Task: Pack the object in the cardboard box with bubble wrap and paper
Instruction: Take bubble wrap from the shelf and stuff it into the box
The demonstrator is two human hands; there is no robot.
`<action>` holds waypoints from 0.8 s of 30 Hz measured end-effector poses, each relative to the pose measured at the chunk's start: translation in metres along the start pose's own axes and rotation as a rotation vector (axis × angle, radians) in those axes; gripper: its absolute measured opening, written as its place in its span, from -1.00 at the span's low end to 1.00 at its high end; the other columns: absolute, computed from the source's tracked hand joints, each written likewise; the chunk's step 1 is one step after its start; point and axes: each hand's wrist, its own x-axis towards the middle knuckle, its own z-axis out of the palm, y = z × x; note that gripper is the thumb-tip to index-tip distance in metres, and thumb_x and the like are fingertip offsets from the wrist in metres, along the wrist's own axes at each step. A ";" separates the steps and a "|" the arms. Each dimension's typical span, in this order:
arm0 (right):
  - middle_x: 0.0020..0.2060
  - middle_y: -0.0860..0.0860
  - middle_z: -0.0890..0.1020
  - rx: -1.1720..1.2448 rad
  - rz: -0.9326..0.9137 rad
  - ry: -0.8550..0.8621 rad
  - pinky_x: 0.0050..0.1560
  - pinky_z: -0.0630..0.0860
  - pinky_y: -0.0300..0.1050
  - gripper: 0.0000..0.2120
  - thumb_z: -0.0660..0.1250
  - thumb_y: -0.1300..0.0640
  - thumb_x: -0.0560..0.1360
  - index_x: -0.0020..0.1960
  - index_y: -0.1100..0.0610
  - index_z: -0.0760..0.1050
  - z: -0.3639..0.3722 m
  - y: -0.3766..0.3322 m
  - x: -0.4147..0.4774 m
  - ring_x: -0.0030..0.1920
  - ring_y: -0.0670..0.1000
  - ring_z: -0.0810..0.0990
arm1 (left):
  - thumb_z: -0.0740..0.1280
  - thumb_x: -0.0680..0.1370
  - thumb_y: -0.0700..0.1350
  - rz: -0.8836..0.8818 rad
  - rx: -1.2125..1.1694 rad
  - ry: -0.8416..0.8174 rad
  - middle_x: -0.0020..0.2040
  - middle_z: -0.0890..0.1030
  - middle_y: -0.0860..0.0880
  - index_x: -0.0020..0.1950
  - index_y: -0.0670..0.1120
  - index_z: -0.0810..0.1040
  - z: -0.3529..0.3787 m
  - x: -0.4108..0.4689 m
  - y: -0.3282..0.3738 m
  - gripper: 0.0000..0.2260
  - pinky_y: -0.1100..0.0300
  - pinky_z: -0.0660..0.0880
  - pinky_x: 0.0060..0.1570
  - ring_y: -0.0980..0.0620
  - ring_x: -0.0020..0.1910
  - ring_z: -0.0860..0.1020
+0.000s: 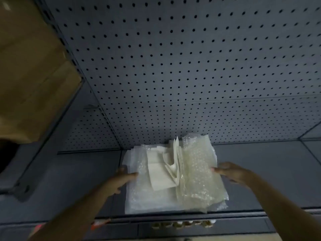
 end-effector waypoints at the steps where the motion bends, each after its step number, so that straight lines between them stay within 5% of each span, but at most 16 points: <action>1: 0.28 0.11 0.51 0.009 0.014 -0.032 0.37 0.33 0.04 -0.24 0.41 -0.24 0.36 0.38 0.22 0.36 -0.002 0.003 0.007 0.35 0.17 0.43 | 0.48 0.27 0.28 -0.012 -0.018 0.014 0.45 0.28 -0.10 0.54 0.02 0.04 0.001 0.005 0.000 -0.01 -0.05 0.47 0.17 -0.14 0.31 0.38; 2: 0.28 0.08 0.52 0.009 0.032 -0.079 0.39 0.32 0.07 -0.10 0.44 -0.35 0.22 0.38 0.14 0.35 -0.005 0.005 0.011 0.38 0.18 0.40 | 0.49 0.21 0.29 -0.033 -0.049 0.011 0.38 0.35 -0.11 0.52 -0.02 0.09 0.002 0.007 0.003 0.03 -0.01 0.48 0.12 -0.11 0.25 0.43; 4: 0.12 0.02 0.58 0.022 0.043 -0.138 0.36 0.41 -0.01 -0.27 0.43 -0.31 0.26 0.28 0.06 0.39 -0.008 0.008 0.019 0.30 0.15 0.48 | 0.50 0.24 0.26 -0.064 -0.091 -0.027 0.25 0.44 -0.11 0.44 -0.08 0.25 0.005 0.014 0.005 -0.10 0.01 0.44 0.11 -0.08 0.15 0.46; 6: -0.05 -0.08 0.59 0.121 0.034 -0.181 -0.06 0.58 -0.33 -0.59 0.34 -0.05 0.49 0.27 0.09 0.39 -0.007 0.010 0.028 0.05 -0.04 0.57 | 0.49 0.34 0.18 -0.080 -0.095 -0.036 0.18 0.48 -0.12 0.30 -0.11 0.41 0.009 0.019 0.005 -0.35 0.01 0.38 0.18 -0.08 0.12 0.47; 8: -0.03 -0.12 0.61 0.154 0.023 -0.207 -0.31 0.53 -0.37 -0.56 0.31 -0.01 0.52 0.35 0.11 0.37 -0.006 0.014 0.029 -0.04 -0.14 0.58 | 0.49 0.37 0.12 -0.097 -0.122 -0.033 0.15 0.50 -0.11 0.18 -0.10 0.48 0.011 0.021 0.003 -0.50 0.03 0.35 0.18 -0.09 0.12 0.47; 13: -0.02 -0.08 0.65 0.293 0.047 -0.209 -0.27 0.56 -0.34 -0.50 0.38 0.00 0.47 0.35 0.12 0.38 -0.005 0.027 0.040 -0.03 -0.10 0.62 | 0.56 0.31 0.02 -0.134 -0.309 -0.011 -0.02 0.62 -0.10 0.03 -0.16 0.59 0.017 0.026 -0.006 -0.60 0.13 0.47 -0.09 -0.05 -0.05 0.56; 18: 0.09 0.06 0.66 0.279 0.100 -0.231 0.02 0.55 -0.15 -0.28 0.54 -0.12 0.27 0.30 0.20 0.44 -0.004 0.033 0.048 0.10 0.05 0.62 | 0.64 0.07 -0.03 -0.119 -0.382 -0.096 0.06 0.68 -0.21 0.07 -0.23 0.65 0.014 0.025 -0.009 -0.38 -0.07 0.50 0.22 -0.19 0.13 0.60; 21: 0.11 0.06 0.65 0.260 0.093 -0.204 0.07 0.50 -0.13 -0.10 0.62 -0.21 0.03 0.23 0.22 0.47 -0.001 0.036 0.050 0.13 0.05 0.59 | 0.64 0.10 -0.05 -0.072 -0.380 -0.119 0.08 0.67 -0.23 0.08 -0.23 0.64 0.012 0.022 -0.009 -0.39 -0.14 0.47 0.26 -0.21 0.14 0.60; 24: 0.12 0.03 0.62 0.301 0.045 -0.222 0.07 0.48 -0.15 -0.24 0.57 -0.13 0.17 0.25 0.18 0.43 0.002 0.034 0.046 0.09 0.00 0.57 | 0.60 0.24 -0.08 -0.035 -0.337 -0.146 0.09 0.67 -0.22 0.11 -0.23 0.63 0.009 0.017 -0.001 -0.51 -0.12 0.46 0.26 -0.19 0.13 0.60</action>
